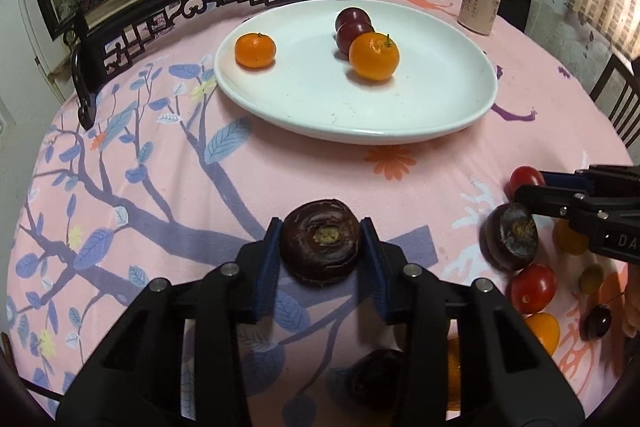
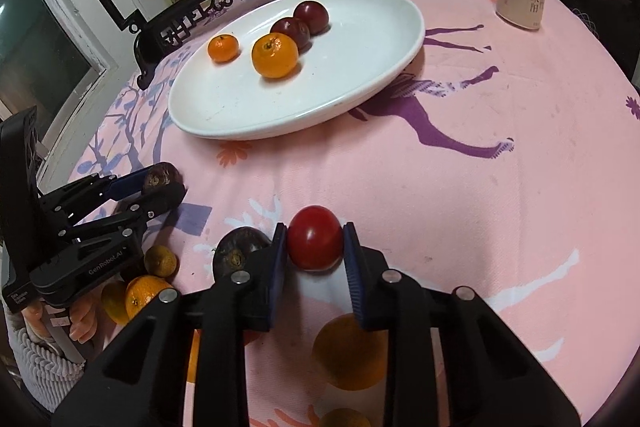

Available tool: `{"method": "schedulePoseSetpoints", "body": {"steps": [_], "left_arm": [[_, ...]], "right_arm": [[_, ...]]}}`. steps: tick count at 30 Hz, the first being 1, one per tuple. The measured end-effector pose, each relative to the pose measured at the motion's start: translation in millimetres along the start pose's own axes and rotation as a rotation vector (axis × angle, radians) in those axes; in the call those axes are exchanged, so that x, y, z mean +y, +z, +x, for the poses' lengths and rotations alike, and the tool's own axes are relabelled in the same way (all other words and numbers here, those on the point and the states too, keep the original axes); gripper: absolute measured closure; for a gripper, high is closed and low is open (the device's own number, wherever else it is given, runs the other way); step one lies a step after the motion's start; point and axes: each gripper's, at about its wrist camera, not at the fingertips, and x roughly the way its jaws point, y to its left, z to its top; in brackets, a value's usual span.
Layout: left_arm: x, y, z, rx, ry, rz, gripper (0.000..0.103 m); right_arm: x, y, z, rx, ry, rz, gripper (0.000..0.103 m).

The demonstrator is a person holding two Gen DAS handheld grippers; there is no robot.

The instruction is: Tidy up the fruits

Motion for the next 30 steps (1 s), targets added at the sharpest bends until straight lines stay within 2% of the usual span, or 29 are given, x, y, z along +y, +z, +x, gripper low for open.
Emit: {"method": "schedulePoseSetpoints", "body": {"steps": [5, 9, 15, 16, 17, 18, 20, 30], "left_arm": [[9.8, 8.8, -19.4, -0.053, -0.024, -0.049, 0.063], [16.9, 34.1, -29.5, -0.102, -0.011, -0.078, 0.063], [17.8, 72.6, -13.4, -0.101, -0.002, -0.109, 0.062], [15.2, 75.1, -9.5, -0.103, 0.022, -0.098, 0.060], [14.4, 74.7, -9.0, -0.107, 0.039, -0.093, 0.042], [14.5, 73.1, -9.5, -0.120, 0.050, -0.089, 0.030], [16.3, 70.1, -12.0, -0.144, 0.055, -0.078, 0.030], [13.9, 47.1, -12.9, -0.115, 0.043, -0.061, 0.030]], "right_arm": [[-6.4, 6.3, -19.1, -0.069, 0.021, 0.037, 0.075], [-3.1, 29.3, -32.0, -0.132, 0.031, 0.054, 0.075], [13.3, 70.8, -13.1, -0.175, 0.015, 0.018, 0.074], [15.5, 74.3, -8.1, -0.177, 0.020, 0.009, 0.067], [17.0, 76.4, -2.6, -0.171, 0.015, -0.003, 0.059], [17.7, 76.1, 0.0, -0.168, 0.003, -0.009, 0.048], [13.6, 73.4, -0.5, -0.188, -0.003, -0.008, 0.048], [3.6, 54.2, -11.6, -0.170, 0.021, 0.037, 0.048]]}}
